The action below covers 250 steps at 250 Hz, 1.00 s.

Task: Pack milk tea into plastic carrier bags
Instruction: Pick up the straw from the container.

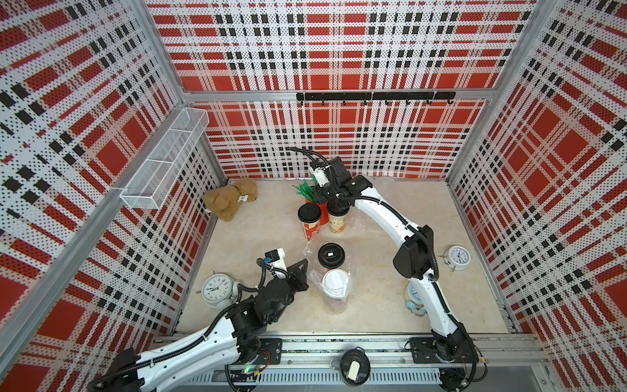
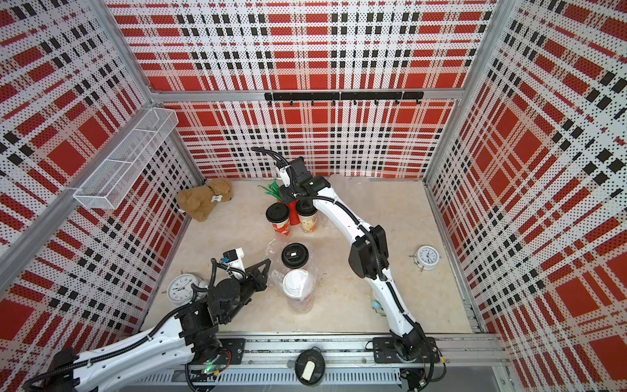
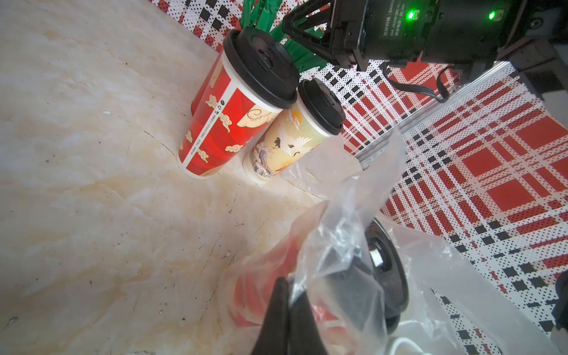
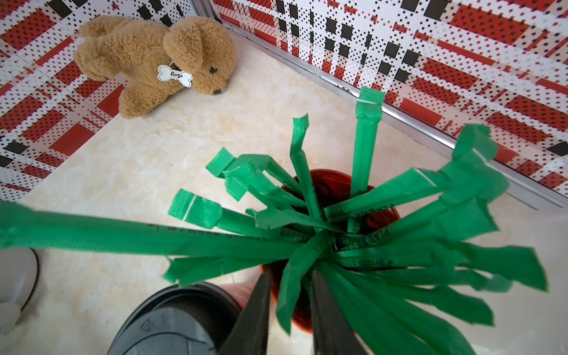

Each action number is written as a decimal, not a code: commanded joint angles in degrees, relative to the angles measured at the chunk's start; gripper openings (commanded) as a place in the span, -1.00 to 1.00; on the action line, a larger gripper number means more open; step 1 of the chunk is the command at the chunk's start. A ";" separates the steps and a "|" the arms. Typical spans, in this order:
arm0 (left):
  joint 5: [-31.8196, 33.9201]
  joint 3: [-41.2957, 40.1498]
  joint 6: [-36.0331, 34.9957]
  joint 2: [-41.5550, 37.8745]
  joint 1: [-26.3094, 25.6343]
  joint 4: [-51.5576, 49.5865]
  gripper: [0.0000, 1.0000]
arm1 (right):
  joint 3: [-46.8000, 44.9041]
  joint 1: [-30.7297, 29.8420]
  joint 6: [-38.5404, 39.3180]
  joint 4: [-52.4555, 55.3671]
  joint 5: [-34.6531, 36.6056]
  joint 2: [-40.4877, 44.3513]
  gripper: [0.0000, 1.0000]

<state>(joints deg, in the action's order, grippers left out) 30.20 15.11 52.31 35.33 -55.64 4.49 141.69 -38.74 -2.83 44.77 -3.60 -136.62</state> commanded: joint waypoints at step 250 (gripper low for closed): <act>-0.16 -0.17 -1.33 -3.04 0.29 -0.27 -1.00 | -2.40 -0.73 4.86 1.72 4.90 11.43 -1.00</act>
<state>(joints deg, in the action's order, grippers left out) 29.85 15.14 51.99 33.04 -55.64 4.47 139.44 -38.83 -0.60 46.13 0.71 -132.55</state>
